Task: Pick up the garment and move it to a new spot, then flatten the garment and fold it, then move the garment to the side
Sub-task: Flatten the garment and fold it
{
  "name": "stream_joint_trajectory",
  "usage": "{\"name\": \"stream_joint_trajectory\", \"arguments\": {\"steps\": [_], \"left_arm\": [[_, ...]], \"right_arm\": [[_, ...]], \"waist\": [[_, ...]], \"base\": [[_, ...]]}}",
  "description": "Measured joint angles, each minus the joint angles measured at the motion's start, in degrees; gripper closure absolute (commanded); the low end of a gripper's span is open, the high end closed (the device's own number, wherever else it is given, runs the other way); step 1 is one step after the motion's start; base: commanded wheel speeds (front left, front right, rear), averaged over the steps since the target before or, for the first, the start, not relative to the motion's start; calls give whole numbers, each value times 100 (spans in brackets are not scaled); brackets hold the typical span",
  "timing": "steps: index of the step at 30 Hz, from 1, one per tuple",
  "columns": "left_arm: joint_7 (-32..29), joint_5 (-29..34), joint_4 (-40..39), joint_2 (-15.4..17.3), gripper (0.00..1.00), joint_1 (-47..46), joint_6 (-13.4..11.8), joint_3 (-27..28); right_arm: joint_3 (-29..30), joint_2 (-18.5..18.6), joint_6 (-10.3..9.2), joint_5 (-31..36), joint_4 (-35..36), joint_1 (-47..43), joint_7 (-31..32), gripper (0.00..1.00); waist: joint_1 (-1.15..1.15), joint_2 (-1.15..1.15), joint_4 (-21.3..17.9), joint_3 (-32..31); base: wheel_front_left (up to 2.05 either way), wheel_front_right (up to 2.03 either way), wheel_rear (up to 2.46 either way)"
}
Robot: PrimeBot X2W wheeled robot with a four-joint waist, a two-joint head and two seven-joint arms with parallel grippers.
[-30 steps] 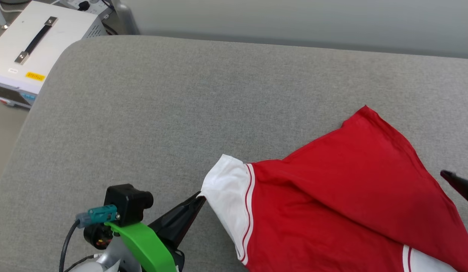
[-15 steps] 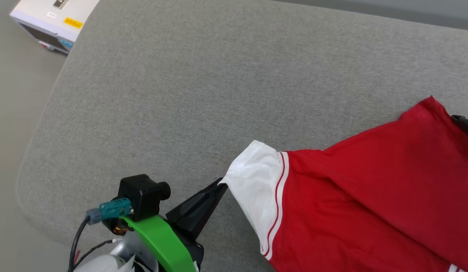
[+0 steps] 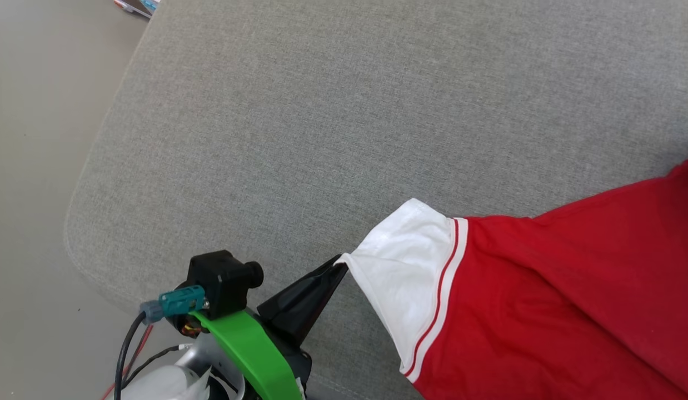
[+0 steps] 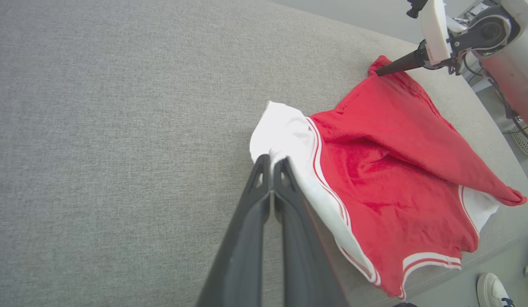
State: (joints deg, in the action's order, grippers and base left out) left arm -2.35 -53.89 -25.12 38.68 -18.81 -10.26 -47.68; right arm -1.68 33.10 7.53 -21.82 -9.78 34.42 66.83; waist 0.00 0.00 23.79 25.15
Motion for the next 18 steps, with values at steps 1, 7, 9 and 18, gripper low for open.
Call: {"name": "stream_joint_trajectory", "arguments": {"steps": [1, 7, 9, 18], "left_arm": [[4, 0, 25, -3, 100, -1, 3, 2], [37, -1, 89, -70, 100, -7, 45, 0], [38, -1, 124, -70, 100, -7, 46, 5], [89, -13, 245, 52, 100, -6, -12, 174]], "right_arm": [[-31, 40, 0, 0, -22, 0, 7, 0], [-59, 111, 0, -100, -68, -4, -27, 100], [-53, 78, 0, -112, -124, -1, -144, 100], [31, -154, 0, -389, -495, 25, -1267, 100]], "waist": [[0, 0, 28, 28], [0, 0, 90, 94], [0, 0, 81, 79], [0, 0, -104, -313]], "base": [[0, 0, 0], [0, 0, 0], [0, 0, 0], [0, 0, 0]]}}
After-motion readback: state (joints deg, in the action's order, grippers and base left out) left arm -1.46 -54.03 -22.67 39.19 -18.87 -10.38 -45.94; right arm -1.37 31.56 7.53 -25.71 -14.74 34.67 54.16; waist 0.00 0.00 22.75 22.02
